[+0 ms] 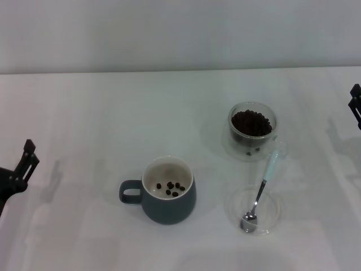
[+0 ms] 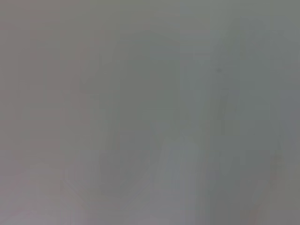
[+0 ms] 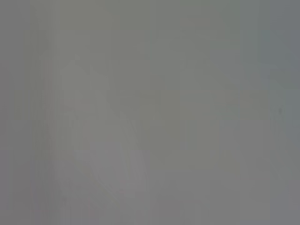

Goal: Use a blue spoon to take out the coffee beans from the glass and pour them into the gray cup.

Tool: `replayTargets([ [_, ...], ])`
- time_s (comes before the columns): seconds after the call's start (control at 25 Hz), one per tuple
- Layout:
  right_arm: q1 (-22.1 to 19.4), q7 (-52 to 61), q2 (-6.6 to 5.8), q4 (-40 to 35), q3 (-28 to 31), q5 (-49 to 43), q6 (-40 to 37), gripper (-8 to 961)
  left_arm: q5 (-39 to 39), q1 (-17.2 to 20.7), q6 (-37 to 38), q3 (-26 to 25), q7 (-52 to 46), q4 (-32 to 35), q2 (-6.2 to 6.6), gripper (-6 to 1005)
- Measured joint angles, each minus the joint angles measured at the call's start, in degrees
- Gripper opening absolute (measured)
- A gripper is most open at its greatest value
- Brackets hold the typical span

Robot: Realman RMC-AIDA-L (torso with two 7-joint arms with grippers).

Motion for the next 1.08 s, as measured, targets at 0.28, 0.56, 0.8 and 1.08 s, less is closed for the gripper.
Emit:
replayTargets([
  [0.28,-0.26,0.00,0.00,0.00,-0.01,-0.06,0.15,733,0.00,1.63,0.34,-0.27,-0.08,1.31,0.06,871],
  [0.56,-0.47,0.00,0.00,0.15,-0.25,-0.06,1.17,733,0.04,1.63,-0.01,0.06,-0.09,1.41,0.00,871],
  [0.8,-0.45,0.00,0.00,0.17,-0.13,-0.06,1.68,733,0.37,2.26,-0.04,0.17,-0.09,1.53,-0.01,872],
  [1.08,-0.44,0.00,0.00,-0.06,-0.42,-0.06,1.71,733,0.33,2.50,-0.10,0.18,-0.09,1.90,-0.01,872],
])
